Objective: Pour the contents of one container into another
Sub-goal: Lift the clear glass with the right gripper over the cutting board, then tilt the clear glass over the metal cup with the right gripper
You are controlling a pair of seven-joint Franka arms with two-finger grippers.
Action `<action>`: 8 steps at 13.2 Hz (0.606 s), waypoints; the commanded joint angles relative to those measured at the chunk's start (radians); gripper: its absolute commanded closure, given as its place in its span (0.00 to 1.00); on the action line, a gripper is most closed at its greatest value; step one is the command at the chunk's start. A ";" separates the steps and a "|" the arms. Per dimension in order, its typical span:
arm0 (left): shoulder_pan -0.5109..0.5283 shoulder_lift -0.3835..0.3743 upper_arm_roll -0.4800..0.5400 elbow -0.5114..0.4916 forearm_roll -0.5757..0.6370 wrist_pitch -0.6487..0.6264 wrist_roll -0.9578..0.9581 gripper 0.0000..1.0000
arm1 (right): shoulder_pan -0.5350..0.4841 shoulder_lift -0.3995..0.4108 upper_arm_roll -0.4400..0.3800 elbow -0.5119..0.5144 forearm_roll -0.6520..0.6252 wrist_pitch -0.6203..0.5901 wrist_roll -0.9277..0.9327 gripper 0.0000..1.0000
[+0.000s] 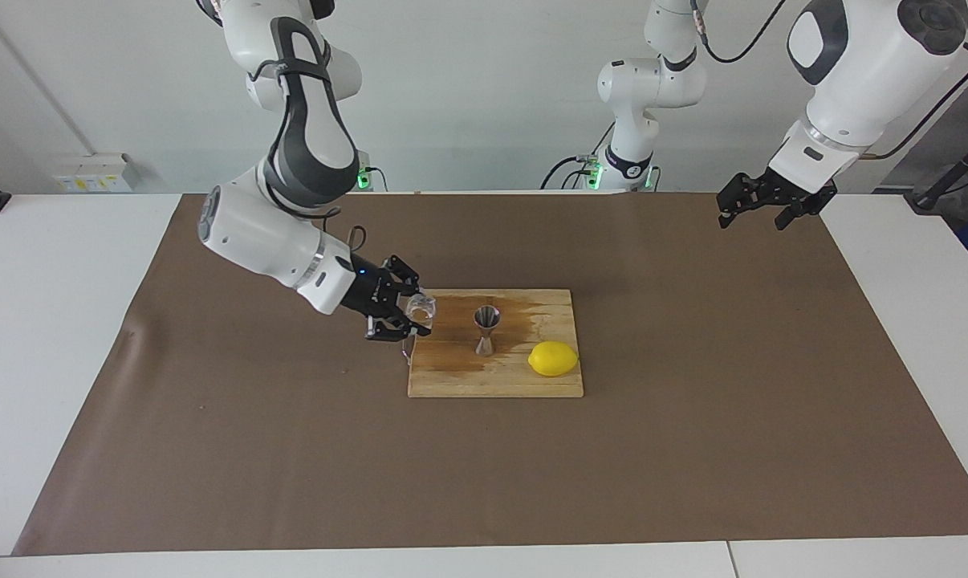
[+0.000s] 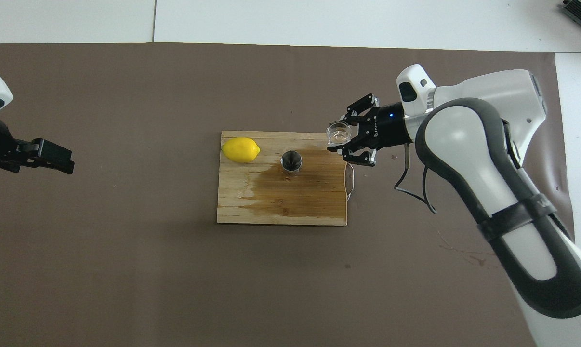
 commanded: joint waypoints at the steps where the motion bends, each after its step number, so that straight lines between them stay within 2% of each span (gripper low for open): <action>1: -0.009 -0.035 0.006 -0.040 0.020 0.017 0.001 0.00 | 0.049 -0.023 -0.004 -0.019 -0.068 0.011 0.049 0.72; 8: -0.009 -0.035 0.006 -0.040 0.020 0.017 0.000 0.00 | 0.067 -0.038 -0.002 -0.030 -0.133 0.000 0.065 0.72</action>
